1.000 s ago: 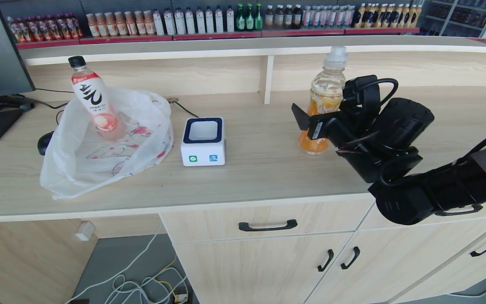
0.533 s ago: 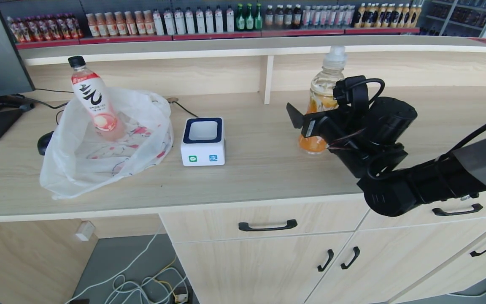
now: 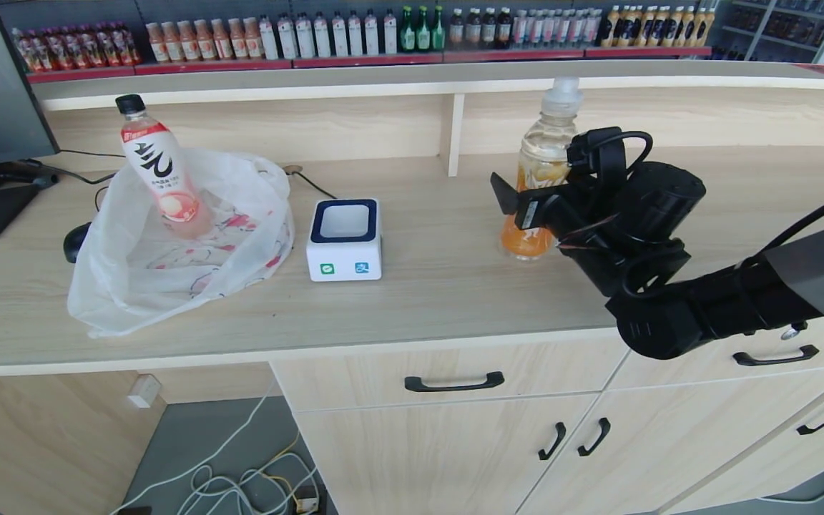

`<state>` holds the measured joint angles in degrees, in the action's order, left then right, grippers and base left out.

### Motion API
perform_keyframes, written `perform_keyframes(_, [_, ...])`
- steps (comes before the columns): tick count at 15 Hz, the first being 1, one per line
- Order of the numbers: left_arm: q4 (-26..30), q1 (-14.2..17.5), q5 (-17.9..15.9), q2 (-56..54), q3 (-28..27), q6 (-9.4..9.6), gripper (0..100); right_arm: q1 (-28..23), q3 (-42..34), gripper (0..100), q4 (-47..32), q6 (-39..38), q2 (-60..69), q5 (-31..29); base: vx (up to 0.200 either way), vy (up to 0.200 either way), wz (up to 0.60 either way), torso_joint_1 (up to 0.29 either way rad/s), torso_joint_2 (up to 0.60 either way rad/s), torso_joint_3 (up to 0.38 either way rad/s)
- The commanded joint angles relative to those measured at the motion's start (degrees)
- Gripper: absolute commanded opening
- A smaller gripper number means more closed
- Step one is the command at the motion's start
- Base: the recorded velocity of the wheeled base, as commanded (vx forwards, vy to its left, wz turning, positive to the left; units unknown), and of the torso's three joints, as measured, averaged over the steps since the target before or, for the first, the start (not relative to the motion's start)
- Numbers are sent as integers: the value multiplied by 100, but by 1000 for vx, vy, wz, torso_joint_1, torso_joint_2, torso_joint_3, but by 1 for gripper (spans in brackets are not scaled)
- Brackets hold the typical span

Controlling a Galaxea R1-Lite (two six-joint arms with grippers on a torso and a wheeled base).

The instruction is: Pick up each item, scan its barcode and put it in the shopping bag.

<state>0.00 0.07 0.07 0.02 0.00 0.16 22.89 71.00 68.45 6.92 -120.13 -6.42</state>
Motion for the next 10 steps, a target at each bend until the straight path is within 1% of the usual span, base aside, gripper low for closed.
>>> perform_keyframes(1, [0, 1, 1, -2, 0, 2, 100, -4, 11, 100, 10, 2, 7, 1, 0, 0, 0, 0, 0, 0])
perform_keyframes(9, [0, 1, 1, -2, 0, 2, 100, -13, 54, 100, 2, 11, 24, -8, 0, 0, 0, 0, 0, 0])
perform_keyframes(10, [0, 1, 1, -2, 0, 2, 100, -13, 81, 0, 10, 11, 33, 1, 0, 0, 0, 0, 0, 0])
